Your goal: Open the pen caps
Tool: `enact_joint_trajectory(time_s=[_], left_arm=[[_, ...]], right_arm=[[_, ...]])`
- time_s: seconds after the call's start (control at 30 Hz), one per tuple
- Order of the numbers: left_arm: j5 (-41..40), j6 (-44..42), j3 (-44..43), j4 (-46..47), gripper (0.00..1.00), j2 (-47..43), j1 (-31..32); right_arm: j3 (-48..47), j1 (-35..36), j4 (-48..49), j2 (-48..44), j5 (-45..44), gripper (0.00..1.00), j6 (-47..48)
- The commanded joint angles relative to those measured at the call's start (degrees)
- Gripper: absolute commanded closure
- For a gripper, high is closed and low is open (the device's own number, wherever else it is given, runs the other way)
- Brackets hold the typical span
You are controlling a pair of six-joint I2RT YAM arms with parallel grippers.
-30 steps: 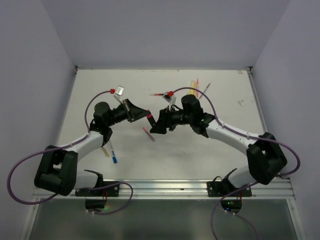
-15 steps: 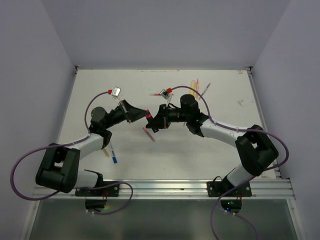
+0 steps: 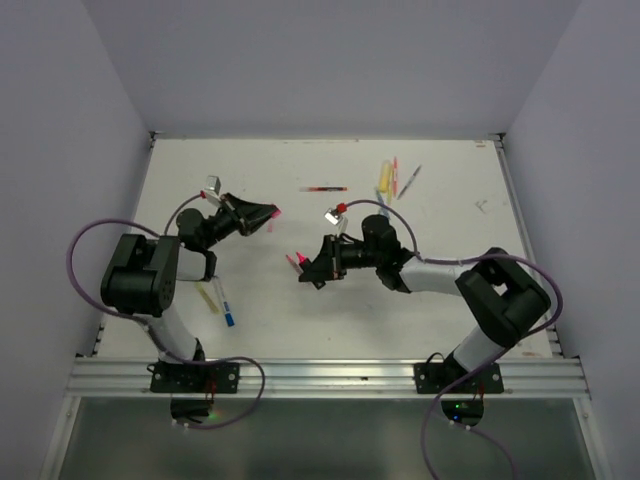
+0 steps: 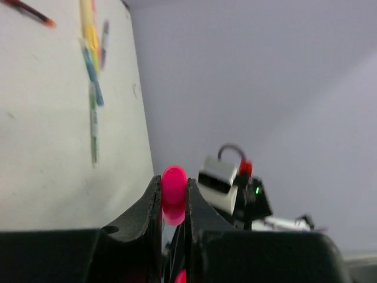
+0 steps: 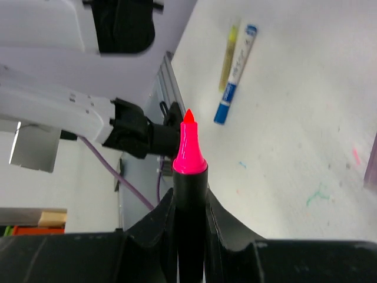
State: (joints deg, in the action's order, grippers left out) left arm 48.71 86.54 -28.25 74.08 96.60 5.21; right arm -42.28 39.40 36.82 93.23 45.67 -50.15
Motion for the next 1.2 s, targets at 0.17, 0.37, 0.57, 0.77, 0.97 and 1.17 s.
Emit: enact_joint_trajectory(time_s=[0.17, 0.37, 0.57, 0.77, 0.97, 1.17], left_arm=[[-4.25, 5.5, -6.38, 31.58, 1.0, 6.51, -5.04], [-8.58, -35.61, -10.31, -23.27, 1.0, -9.71, -5.04], [-28.98, -52.42, -19.72, -65.18, 1.0, -11.27, -3.63], [-34.45, -55.08, -26.59, -77.59, 1.0, -2.31, -2.41], [-36.05, -56.48, -27.65, -79.18, 1.0, 0.61, -0.38], [-34.91, -57.1, -27.3, -78.83, 1.0, 2.54, 0.94]], right_arm=[[6.69, 0.95, -1.3, -6.3, 0.14, 1.0, -0.22], [-9.03, 0.68, -33.86, -2.89, -20.23, 1.0, 22.79], [-20.02, 0.59, -41.48, 7.92, -33.0, 1.0, 33.44], [-22.23, 0.86, -42.98, 14.52, -38.19, 1.0, 38.37], [-21.79, 2.43, -42.7, 15.31, -39.16, 1.0, 39.16], [-22.58, 4.46, -42.98, 16.81, -41.54, 0.98, 39.25]])
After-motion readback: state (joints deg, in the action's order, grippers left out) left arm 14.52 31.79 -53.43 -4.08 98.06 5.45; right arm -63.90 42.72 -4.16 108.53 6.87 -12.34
